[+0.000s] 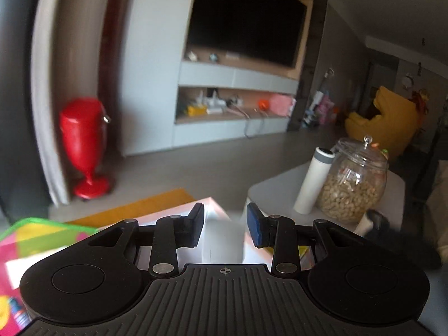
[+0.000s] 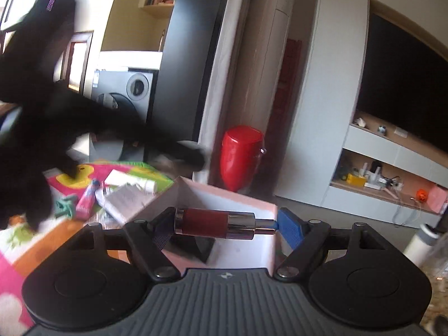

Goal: Organize rigid objects
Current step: 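Release the red cylinder into the box with the right tool while the left drops the white charger in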

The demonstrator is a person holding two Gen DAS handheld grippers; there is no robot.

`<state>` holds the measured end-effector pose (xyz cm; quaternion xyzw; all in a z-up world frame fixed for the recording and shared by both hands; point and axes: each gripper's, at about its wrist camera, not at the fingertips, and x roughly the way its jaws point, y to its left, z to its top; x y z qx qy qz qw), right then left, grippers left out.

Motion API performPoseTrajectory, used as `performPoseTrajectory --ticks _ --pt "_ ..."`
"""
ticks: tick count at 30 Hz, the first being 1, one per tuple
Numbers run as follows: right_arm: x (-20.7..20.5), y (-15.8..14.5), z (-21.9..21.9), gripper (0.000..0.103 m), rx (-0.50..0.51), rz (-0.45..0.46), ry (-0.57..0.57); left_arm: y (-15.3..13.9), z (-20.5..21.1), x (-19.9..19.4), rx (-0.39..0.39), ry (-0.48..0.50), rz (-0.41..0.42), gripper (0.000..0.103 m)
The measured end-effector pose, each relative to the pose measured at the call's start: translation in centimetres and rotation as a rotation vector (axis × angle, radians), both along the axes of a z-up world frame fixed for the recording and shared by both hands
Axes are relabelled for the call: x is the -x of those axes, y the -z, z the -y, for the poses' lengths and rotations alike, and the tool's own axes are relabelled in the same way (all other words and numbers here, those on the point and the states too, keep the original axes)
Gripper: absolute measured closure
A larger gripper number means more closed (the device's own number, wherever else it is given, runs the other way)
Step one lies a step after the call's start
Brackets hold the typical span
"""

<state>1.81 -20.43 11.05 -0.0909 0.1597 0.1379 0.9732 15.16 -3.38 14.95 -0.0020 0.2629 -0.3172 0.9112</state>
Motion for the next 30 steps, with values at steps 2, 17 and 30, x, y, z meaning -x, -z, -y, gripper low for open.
performPoseTrajectory --ticks 2,17,30 --pt "-1.1 0.8 -0.4 0.014 -0.01 -0.033 0.022 0.6 0.0 -1.6 0.004 -0.038 -0.022 0.066" --pt "1.0 5.8 -3.1 0.014 0.0 -0.229 -0.09 8.6 -14.0 -2.6 0.073 -0.424 -0.199 0.066" --pt "1.7 5.5 -5.2 0.015 0.042 -0.232 -0.108 11.4 -14.2 -3.4 -0.005 -0.42 -0.168 0.063"
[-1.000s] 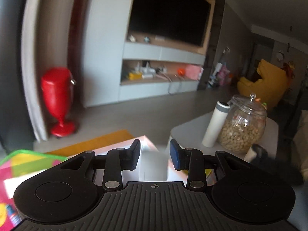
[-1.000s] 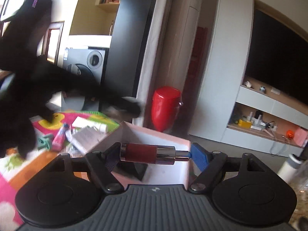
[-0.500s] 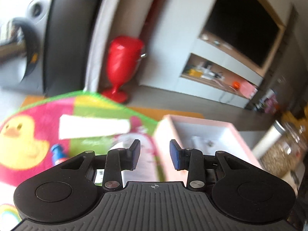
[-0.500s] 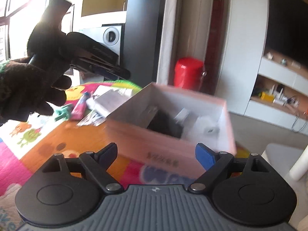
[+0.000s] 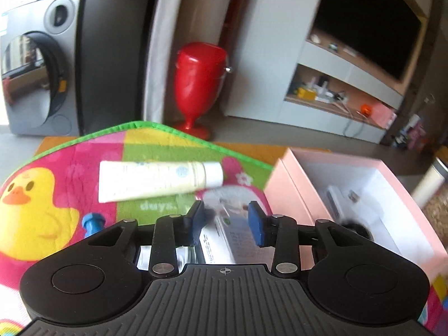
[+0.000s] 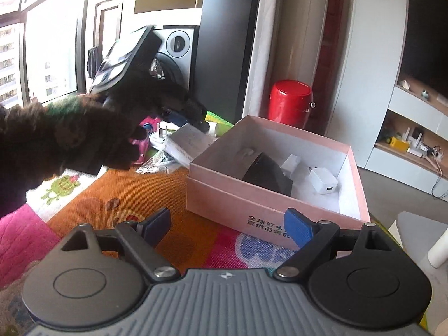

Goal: Organize rigid objects
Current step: 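Move both open tools back toward the remaining items on the mat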

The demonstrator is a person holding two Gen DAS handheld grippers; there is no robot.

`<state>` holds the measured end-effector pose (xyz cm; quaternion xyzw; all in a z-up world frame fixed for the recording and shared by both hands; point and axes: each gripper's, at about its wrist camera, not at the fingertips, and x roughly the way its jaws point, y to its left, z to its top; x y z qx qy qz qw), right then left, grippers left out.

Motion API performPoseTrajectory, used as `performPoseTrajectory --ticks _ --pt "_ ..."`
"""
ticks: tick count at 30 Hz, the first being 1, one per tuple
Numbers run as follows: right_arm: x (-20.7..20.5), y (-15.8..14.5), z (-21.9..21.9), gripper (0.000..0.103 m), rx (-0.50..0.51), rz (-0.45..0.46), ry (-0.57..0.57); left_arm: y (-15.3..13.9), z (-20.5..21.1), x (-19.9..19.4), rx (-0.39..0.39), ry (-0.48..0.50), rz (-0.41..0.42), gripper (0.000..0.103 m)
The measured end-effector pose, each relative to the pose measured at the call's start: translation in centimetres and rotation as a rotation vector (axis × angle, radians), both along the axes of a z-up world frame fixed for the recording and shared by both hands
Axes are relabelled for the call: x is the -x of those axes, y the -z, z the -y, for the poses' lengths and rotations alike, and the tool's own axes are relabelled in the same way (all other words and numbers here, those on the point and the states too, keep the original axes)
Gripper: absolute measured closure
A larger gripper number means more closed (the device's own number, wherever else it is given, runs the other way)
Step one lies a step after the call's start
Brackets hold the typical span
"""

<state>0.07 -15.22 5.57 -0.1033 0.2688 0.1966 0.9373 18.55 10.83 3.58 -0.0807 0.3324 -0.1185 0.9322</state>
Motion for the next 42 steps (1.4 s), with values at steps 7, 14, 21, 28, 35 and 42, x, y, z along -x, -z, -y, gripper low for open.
performPoseTrajectory --ticks 7,14,21,28,35,42 --pt "0.1 -0.2 -0.8 0.014 -0.008 -0.019 -0.02 0.9 -1.8 5.2 0.07 0.083 -0.01 0.063" --pt "0.1 -1.1 -2.1 0.014 0.003 -0.011 -0.042 1.9 -3.9 11.8 0.118 0.088 -0.032 0.074" --pt "-6.2 -6.1 -6.3 0.014 -0.078 -0.101 -0.089 2.1 -7.4 15.9 0.256 -0.069 0.106 0.075" --pt "-21.5 -6.9 -17.5 0.014 -0.012 -0.322 0.018 2.9 -10.4 15.8 0.35 -0.221 0.144 0.075" --pt "-32.6 -1.4 -25.0 0.037 0.156 -0.34 0.161 3.3 -12.2 16.2 0.393 -0.292 0.143 0.075" --pt "-30.3 1.6 -24.1 0.066 0.17 -0.539 0.055 4.2 -13.5 16.0 0.462 -0.335 0.091 0.075"
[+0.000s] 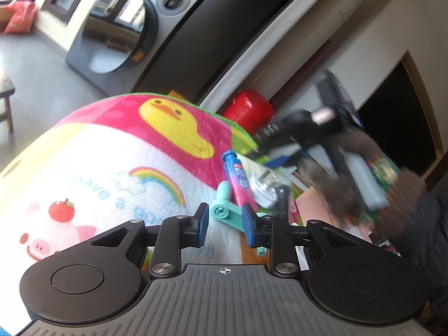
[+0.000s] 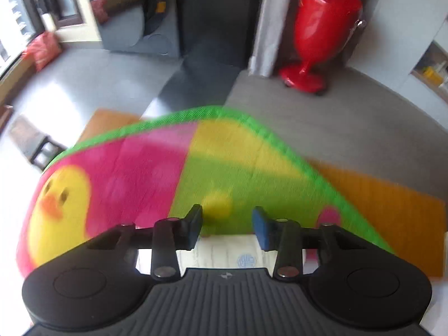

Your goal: Organize rigid objects

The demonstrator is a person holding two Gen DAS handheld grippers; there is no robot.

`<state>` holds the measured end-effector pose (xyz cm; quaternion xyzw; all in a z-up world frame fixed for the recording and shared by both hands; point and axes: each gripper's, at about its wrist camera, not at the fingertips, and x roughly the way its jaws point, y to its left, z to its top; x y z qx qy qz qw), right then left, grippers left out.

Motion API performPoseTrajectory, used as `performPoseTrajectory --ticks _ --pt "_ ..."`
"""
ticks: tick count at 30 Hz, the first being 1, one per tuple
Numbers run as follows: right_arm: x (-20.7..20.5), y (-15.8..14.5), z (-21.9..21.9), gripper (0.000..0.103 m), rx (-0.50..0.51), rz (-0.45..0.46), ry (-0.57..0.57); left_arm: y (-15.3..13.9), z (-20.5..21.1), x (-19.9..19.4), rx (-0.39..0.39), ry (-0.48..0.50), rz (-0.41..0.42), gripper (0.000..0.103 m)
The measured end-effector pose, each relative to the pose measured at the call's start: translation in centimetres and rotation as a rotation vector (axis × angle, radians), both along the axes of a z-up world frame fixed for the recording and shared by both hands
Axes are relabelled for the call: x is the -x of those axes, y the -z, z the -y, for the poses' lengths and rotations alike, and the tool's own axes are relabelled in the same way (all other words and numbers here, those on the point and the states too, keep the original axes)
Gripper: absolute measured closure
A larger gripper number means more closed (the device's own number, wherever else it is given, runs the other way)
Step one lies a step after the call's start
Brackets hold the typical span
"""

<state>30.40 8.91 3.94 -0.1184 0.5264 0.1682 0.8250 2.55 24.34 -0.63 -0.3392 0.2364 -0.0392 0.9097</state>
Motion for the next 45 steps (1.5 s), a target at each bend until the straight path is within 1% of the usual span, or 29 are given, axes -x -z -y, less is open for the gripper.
performPoseTrajectory --ticks 1,3,6,10,13,16,17,18,19,20,22,25,28,31,32,33,34,37,39,42,45 --pt "1.3 -0.1 0.4 0.067 -0.005 0.004 -0.017 0.0 -0.1 0.1 0.01 -0.002 -0.003 0.075" --pt "3.7 -0.1 0.9 0.07 -0.019 -0.022 -0.048 0.2 -0.4 0.2 0.031 -0.001 -0.009 0.075" --pt "7.7 -0.4 2.1 0.07 -0.051 -0.033 -0.09 0.4 -0.6 0.2 0.054 0.006 -0.023 0.075" --pt "12.8 -0.9 3.8 0.07 -0.108 -0.046 -0.114 0.5 -0.7 0.4 0.079 0.021 -0.03 0.075" --pt "16.4 -1.0 5.0 0.07 -0.164 -0.059 -0.169 0.5 -0.4 0.2 0.071 0.048 -0.047 0.075" --pt "20.1 -1.1 6.5 0.07 -0.206 -0.038 -0.245 0.4 0.7 0.0 0.057 0.106 -0.063 0.075" --pt "21.2 -1.1 6.8 0.069 -0.205 -0.022 -0.271 0.3 1.1 -0.2 0.048 0.125 -0.07 0.075" --pt "22.5 -0.9 7.2 0.067 -0.194 0.008 -0.304 0.0 1.6 -0.4 0.03 0.14 -0.079 0.075" --pt "23.8 -0.9 7.8 0.058 -0.173 0.052 -0.335 -0.3 2.0 -0.6 0.006 0.145 -0.084 0.075" --pt "25.0 -0.9 8.4 0.043 -0.149 0.092 -0.349 -0.8 2.4 -0.9 -0.028 0.139 -0.088 0.075" --pt "27.0 -0.9 9.7 0.031 -0.104 0.181 -0.364 -1.7 2.7 -1.9 -0.077 0.102 -0.096 0.075" --pt "28.9 -1.2 11.9 0.031 -0.093 0.244 -0.351 -3.7 2.1 -4.4 -0.12 0.037 -0.086 0.075" --pt "30.6 -2.4 14.7 0.031 -0.14 0.301 -0.33 -4.4 1.9 -8.3 -0.189 0.005 -0.135 0.074" --pt "32.0 -3.3 17.4 0.029 -0.182 0.354 -0.273 -3.2 2.3 -12.0 -0.171 0.045 -0.203 0.074" --pt "32.2 -3.5 18.3 0.029 -0.196 0.359 -0.248 -2.6 2.9 -12.9 -0.178 0.061 -0.222 0.074" --pt "32.2 -3.6 19.2 0.029 -0.212 0.358 -0.222 -2.1 3.3 -13.4 -0.191 0.076 -0.232 0.07" --pt "32.1 -3.6 19.8 0.029 -0.223 0.354 -0.2 -1.8 3.9 -13.7 -0.21 0.089 -0.231 0.07" --pt "32.2 -3.0 21.7 0.027 -0.241 0.33 -0.16 -2.0 5.6 -13.1 -0.319 0.111 -0.208 0.071" --pt "32.6 -2.4 22.3 0.024 -0.246 0.307 -0.16 -1.9 6.6 -11.9 -0.348 0.16 -0.186 0.07" --pt "33.0 -1.6 22.3 0.024 -0.251 0.285 -0.163 -1.8 7.6 -9.6 -0.357 0.234 -0.159 0.07" --pt "33.2 -1.2 22.3 0.024 -0.254 0.288 -0.154 -1.6 8.2 -6.7 -0.327 0.29 -0.148 0.07"
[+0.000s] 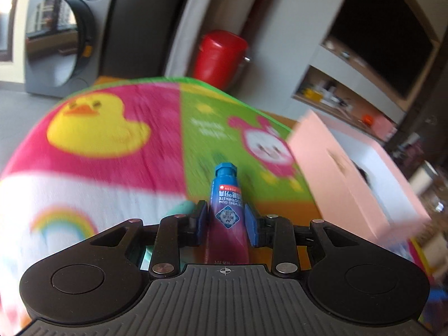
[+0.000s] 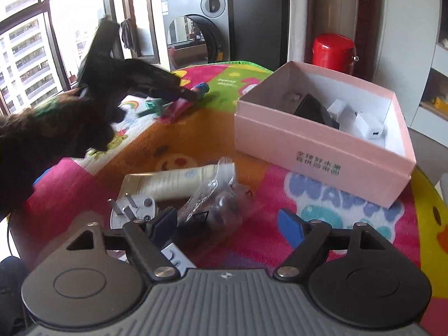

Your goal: Organize rigid objects

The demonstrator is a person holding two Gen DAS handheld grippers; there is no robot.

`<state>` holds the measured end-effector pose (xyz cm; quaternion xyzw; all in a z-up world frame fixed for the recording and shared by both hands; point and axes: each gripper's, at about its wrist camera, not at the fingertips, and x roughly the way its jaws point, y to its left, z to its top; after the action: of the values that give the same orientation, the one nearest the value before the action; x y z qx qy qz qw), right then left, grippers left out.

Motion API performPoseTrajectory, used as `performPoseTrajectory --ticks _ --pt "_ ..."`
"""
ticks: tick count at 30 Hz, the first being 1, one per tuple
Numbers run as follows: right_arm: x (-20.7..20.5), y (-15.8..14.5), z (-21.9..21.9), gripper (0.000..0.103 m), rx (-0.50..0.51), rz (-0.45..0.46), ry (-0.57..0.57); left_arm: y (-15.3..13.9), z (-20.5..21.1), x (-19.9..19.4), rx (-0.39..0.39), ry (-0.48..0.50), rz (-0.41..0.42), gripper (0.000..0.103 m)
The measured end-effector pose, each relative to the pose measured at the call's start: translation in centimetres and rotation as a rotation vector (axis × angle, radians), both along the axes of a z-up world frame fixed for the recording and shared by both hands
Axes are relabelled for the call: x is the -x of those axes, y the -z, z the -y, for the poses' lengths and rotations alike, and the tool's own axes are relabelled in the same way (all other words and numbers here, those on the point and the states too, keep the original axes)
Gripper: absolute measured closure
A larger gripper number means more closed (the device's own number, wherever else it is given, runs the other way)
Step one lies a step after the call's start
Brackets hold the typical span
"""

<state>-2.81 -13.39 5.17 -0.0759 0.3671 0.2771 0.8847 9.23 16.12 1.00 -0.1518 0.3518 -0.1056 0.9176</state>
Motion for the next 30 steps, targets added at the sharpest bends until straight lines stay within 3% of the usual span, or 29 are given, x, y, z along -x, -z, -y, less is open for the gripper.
performPoseTrajectory --ticks 6,9,13,15,17,19,22,26,27,28,30 --pt "-0.5 -1.1 -1.6 0.024 -0.022 0.026 -0.004 -0.2 1.1 5.4 0.055 0.116 -0.022 0.074" --pt "-1.0 -1.8 -3.0 0.024 -0.036 0.043 -0.022 -0.7 0.7 7.4 0.126 0.143 -0.032 0.074" --pt "-1.6 -2.0 -5.9 0.024 -0.031 0.05 -0.041 -3.1 -1.6 10.2 0.075 0.023 0.092 0.074" --pt "-2.2 -2.0 -7.4 0.026 -0.023 0.06 -0.037 -3.6 -2.9 10.8 0.054 -0.024 0.099 0.074" --pt "-3.5 -1.9 -8.8 0.043 -0.017 0.032 -0.026 -3.2 -3.9 11.0 0.059 -0.049 0.053 0.074" --pt "-5.2 -1.8 -10.0 0.051 -0.021 -0.028 -0.016 -2.4 -4.4 10.9 0.066 -0.076 0.003 0.074" --pt "-7.9 -1.5 -12.0 0.051 -0.01 -0.089 0.047 -1.2 -4.3 10.6 0.088 -0.085 -0.035 0.074" --pt "-9.7 -0.8 -14.1 0.052 0.044 -0.105 0.078 -0.8 -3.4 10.3 0.095 -0.055 -0.038 0.074" --pt "-9.9 -0.6 -14.4 0.055 0.056 -0.112 0.075 -0.8 -3.0 10.1 0.083 -0.042 -0.04 0.073" --pt "-10.0 -0.4 -14.5 0.069 0.066 -0.123 0.072 -0.8 -2.5 10.0 0.064 -0.032 -0.042 0.073" --pt "-9.8 -0.4 -14.1 0.072 0.056 -0.126 0.057 -0.7 -1.6 9.9 0.017 -0.02 -0.044 0.07"
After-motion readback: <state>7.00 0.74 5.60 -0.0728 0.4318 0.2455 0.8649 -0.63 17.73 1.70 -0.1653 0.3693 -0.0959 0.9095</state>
